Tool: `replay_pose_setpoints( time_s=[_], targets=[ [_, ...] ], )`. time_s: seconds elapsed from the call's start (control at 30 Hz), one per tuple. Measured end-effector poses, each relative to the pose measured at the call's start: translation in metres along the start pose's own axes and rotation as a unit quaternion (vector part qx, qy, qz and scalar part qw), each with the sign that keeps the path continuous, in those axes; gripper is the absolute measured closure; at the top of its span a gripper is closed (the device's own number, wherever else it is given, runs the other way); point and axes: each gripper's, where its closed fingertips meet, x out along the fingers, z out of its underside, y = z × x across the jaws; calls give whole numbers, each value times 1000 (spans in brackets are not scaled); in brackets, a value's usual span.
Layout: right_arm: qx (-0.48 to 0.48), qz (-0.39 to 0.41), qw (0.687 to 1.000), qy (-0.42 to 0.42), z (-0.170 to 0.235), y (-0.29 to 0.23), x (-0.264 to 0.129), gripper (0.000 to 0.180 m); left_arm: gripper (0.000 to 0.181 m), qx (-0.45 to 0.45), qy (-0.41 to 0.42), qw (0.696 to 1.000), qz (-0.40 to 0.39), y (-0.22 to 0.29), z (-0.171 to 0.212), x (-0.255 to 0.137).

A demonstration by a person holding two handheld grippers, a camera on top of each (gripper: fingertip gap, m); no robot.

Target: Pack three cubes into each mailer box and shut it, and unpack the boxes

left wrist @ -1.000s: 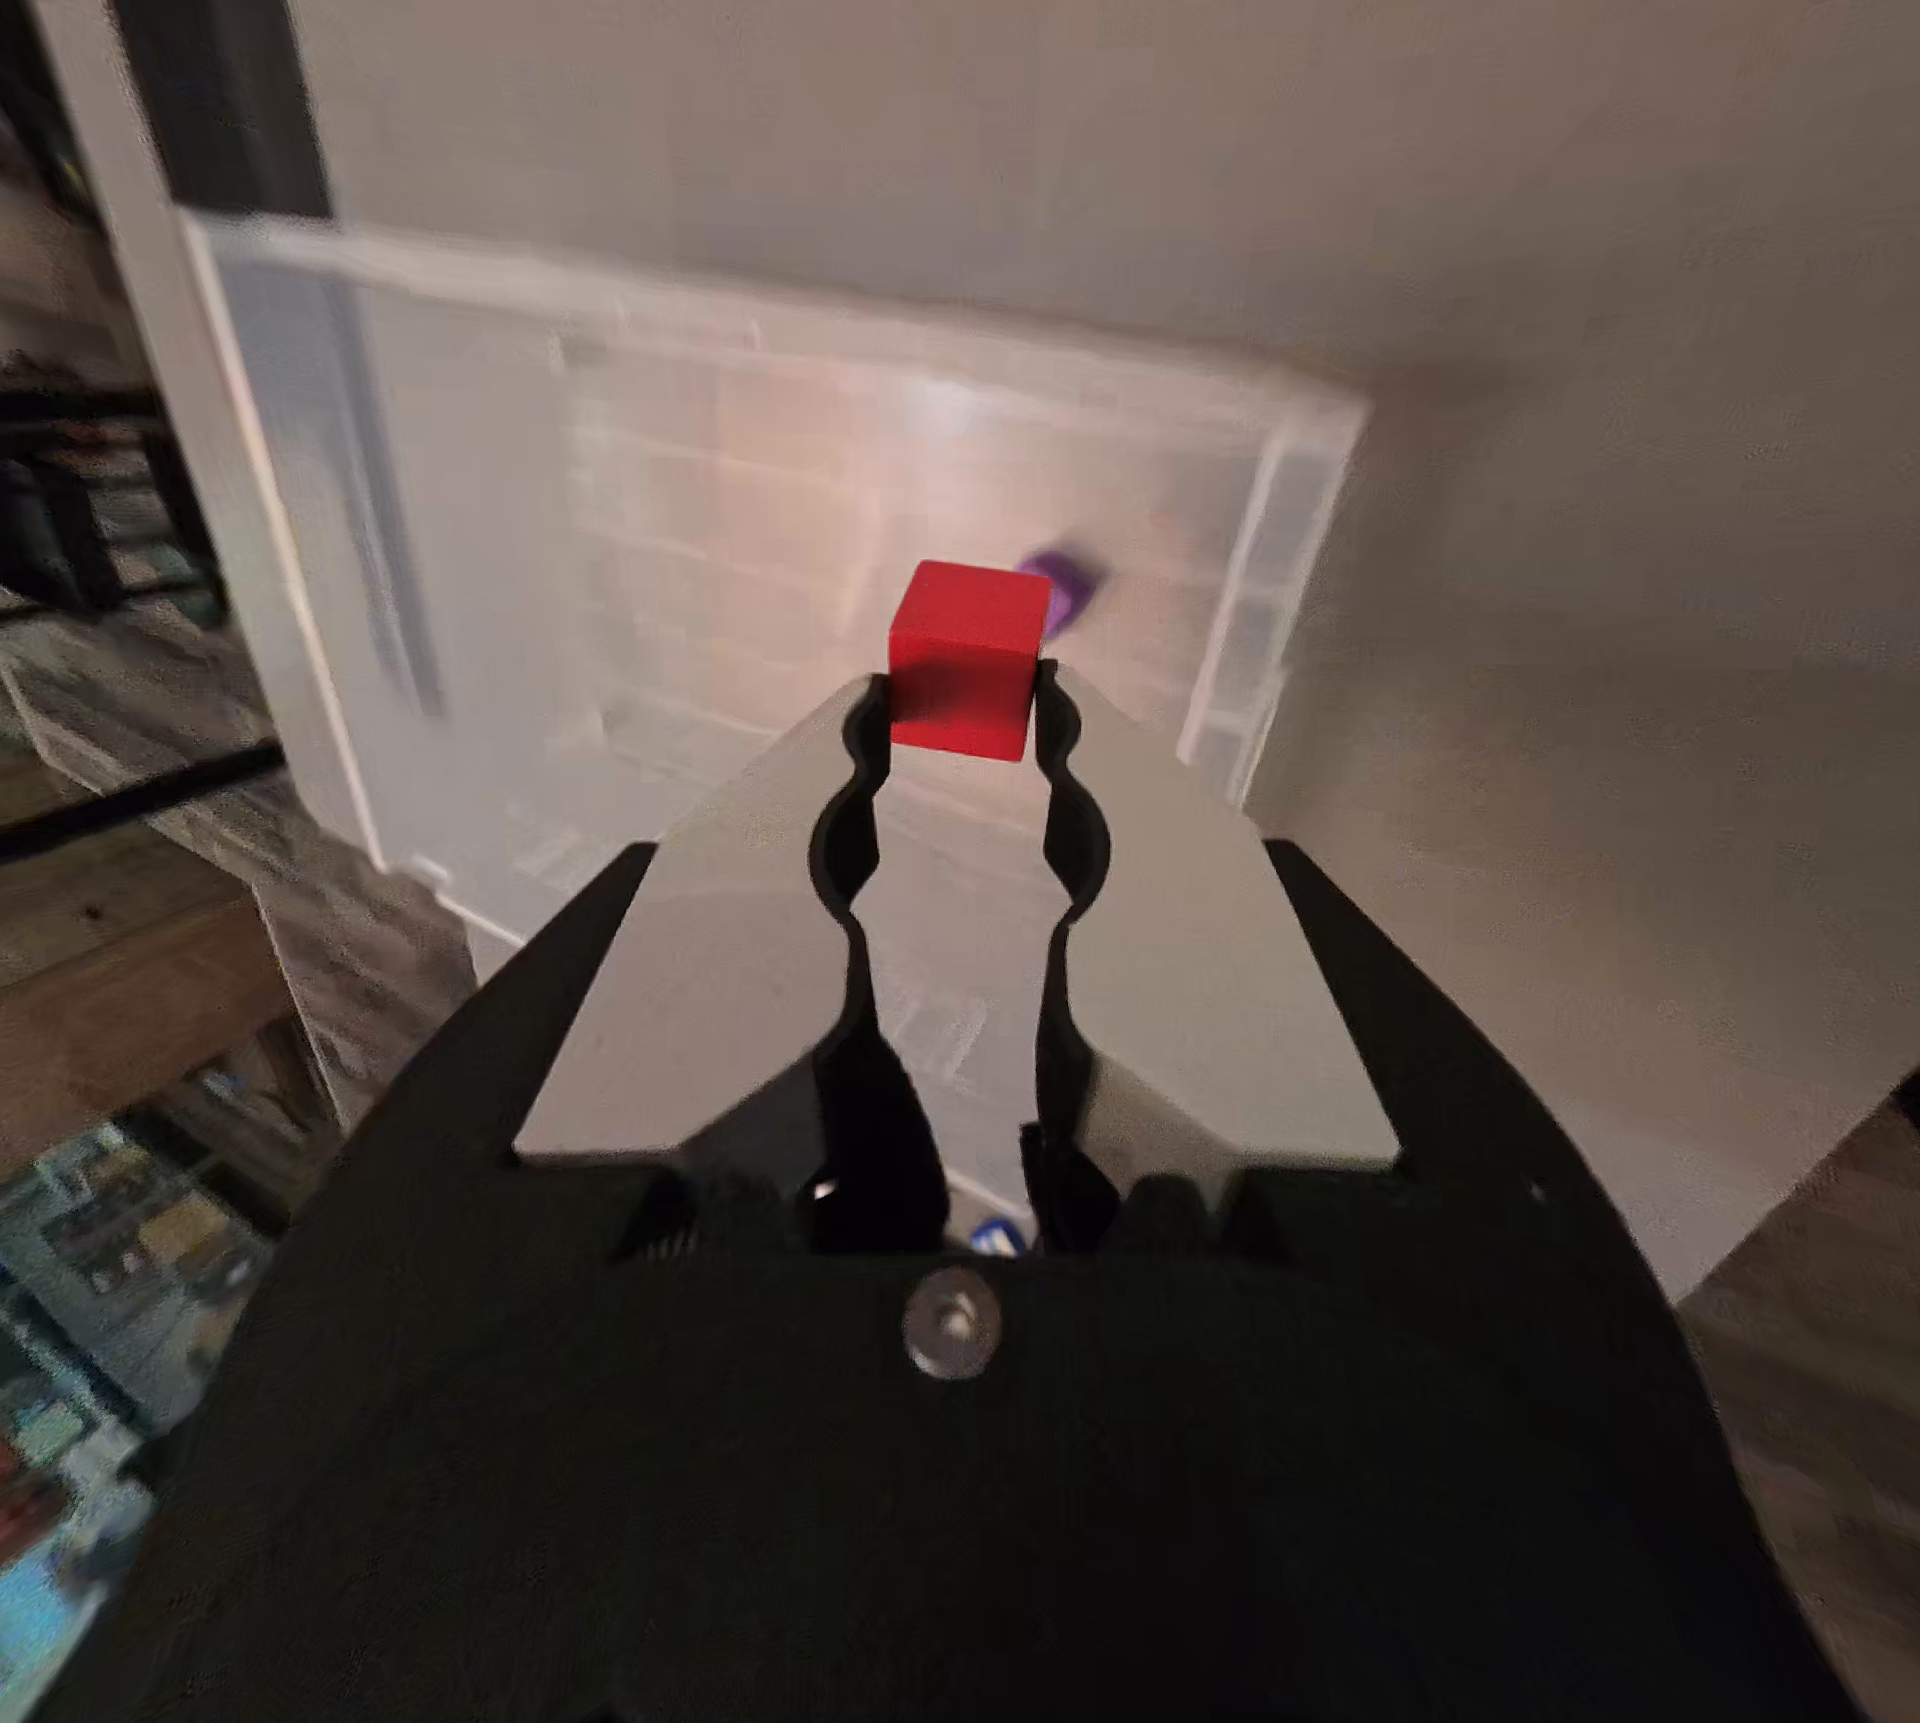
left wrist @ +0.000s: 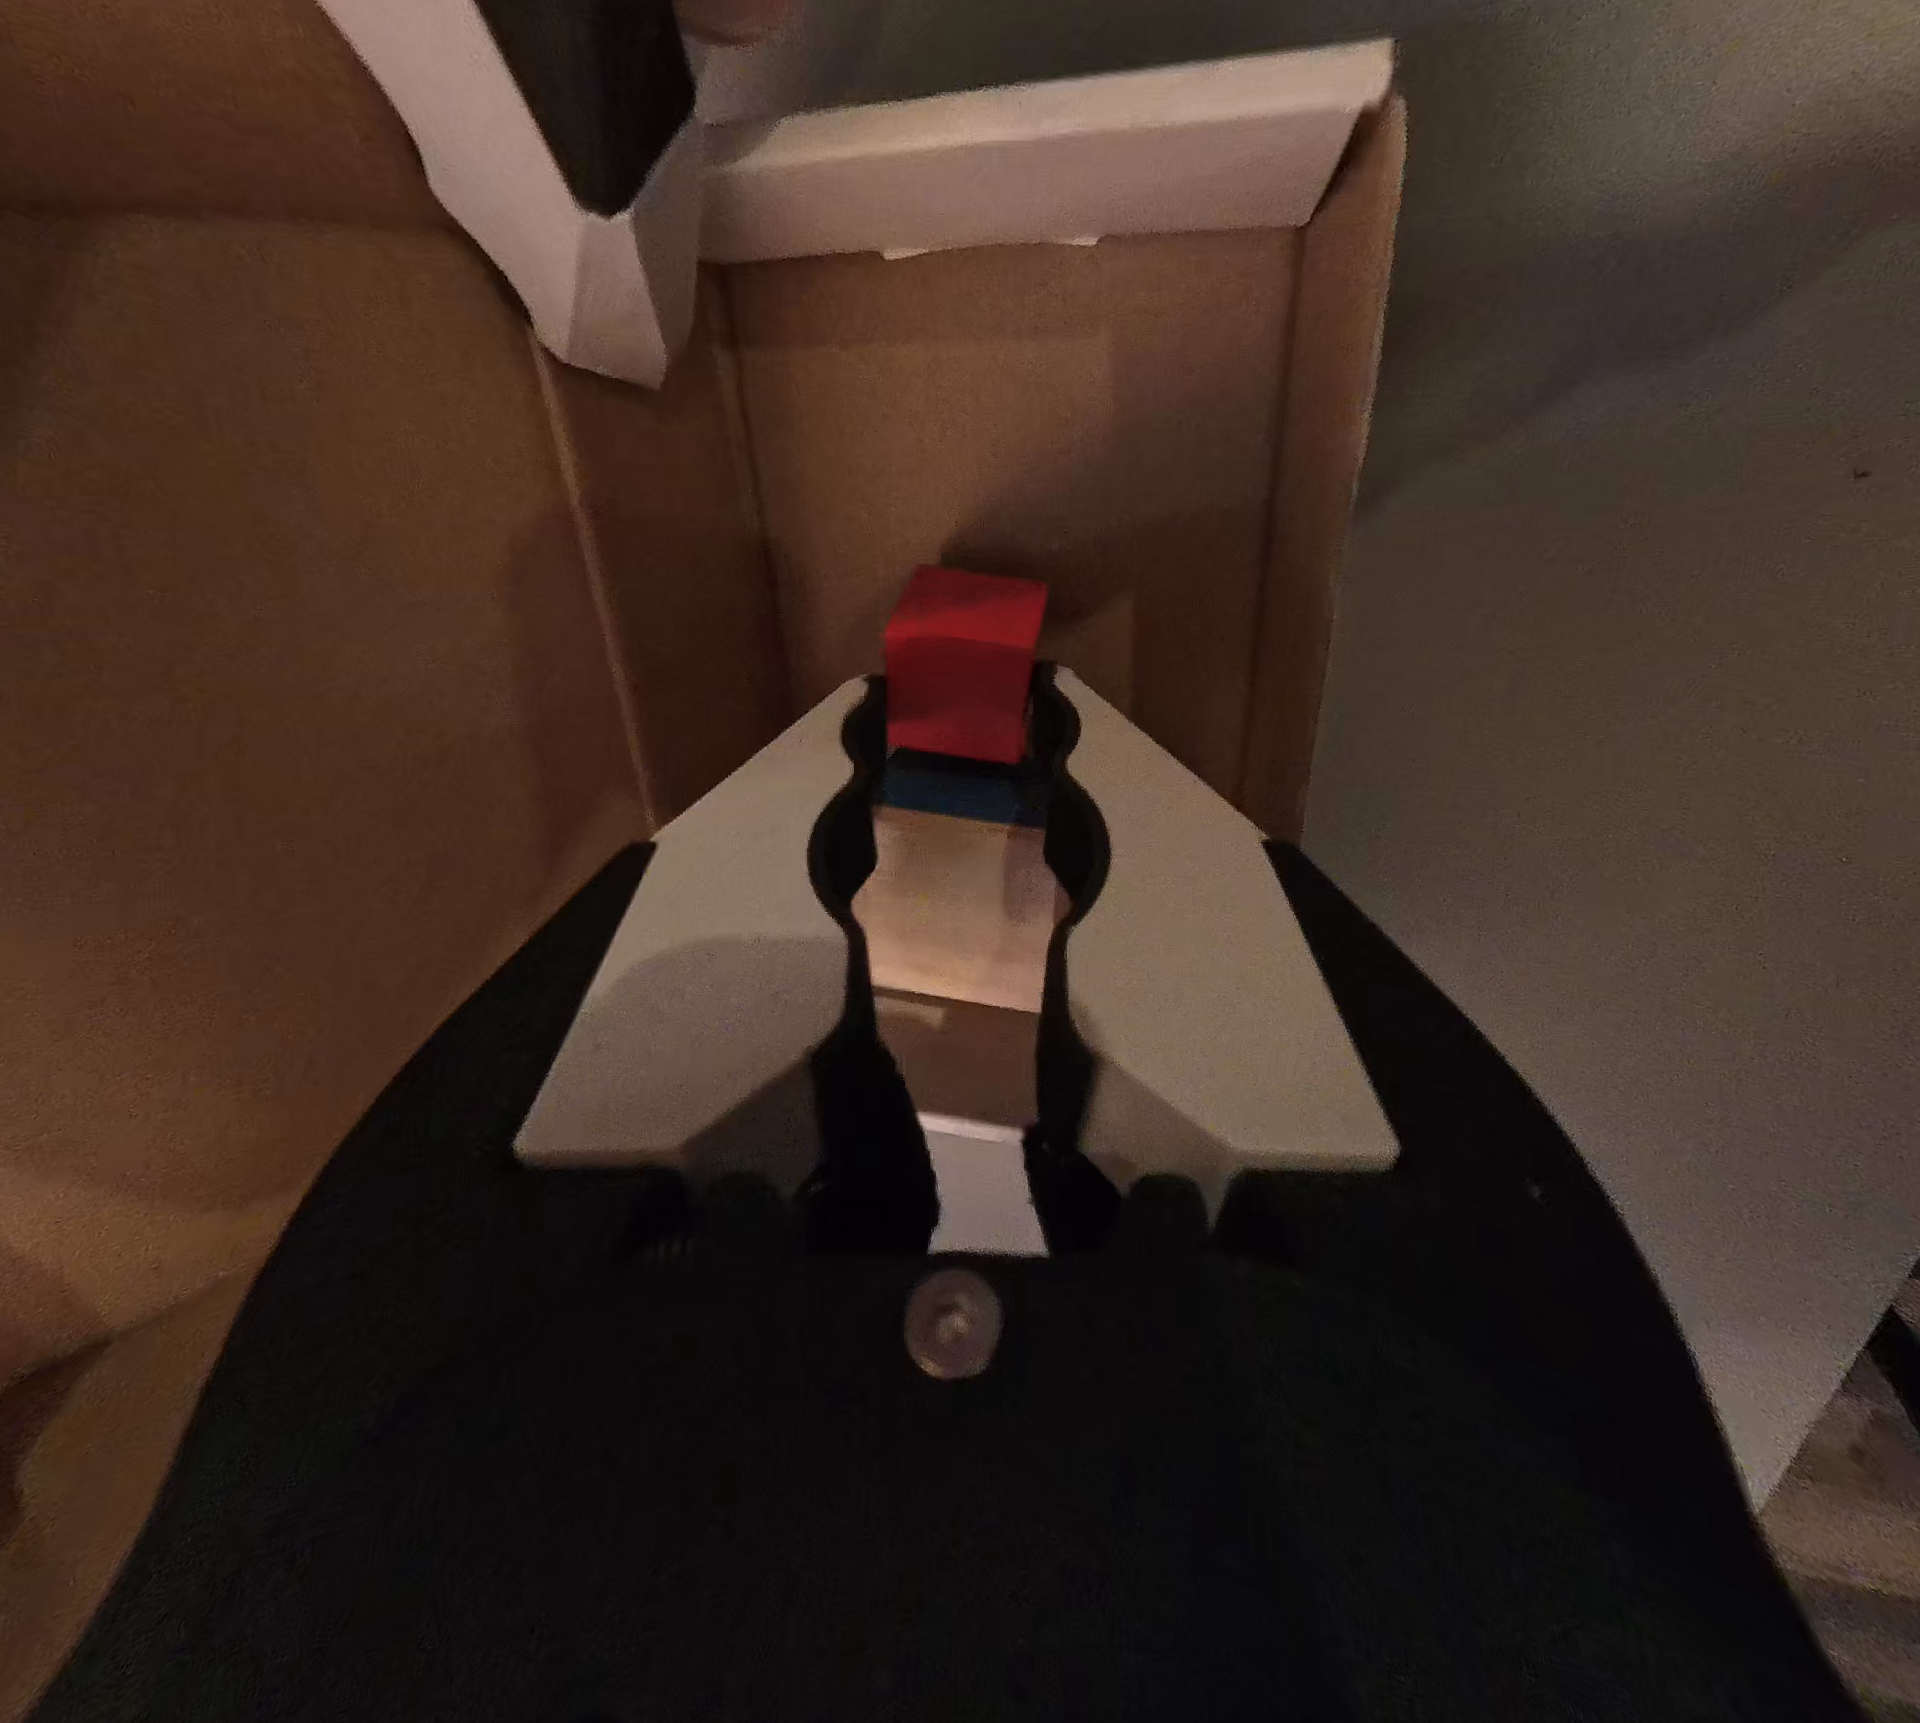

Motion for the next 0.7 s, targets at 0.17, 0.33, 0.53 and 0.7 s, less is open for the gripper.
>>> replay_pose_setpoints(
  time_s=[0.17,0.33,0.53,0.7],
  targets=[
    [-1,-1,1000,1,0,-1,0,170,153,-5,6,1000,1,-1,-3,1],
    [-1,-2,1000,3,-1,-1,0,170,144,-24,60,998,-5,-2,-8,-19],
    [-1,-2,1000,3,-1,-2,-1,170,148,-40,116,990,-65,-2,23,-93],
    [-3,-2,1000,2,-1,-3,-1,170,138,-139,105,977,-126,-14,117,-155]
  ],
)
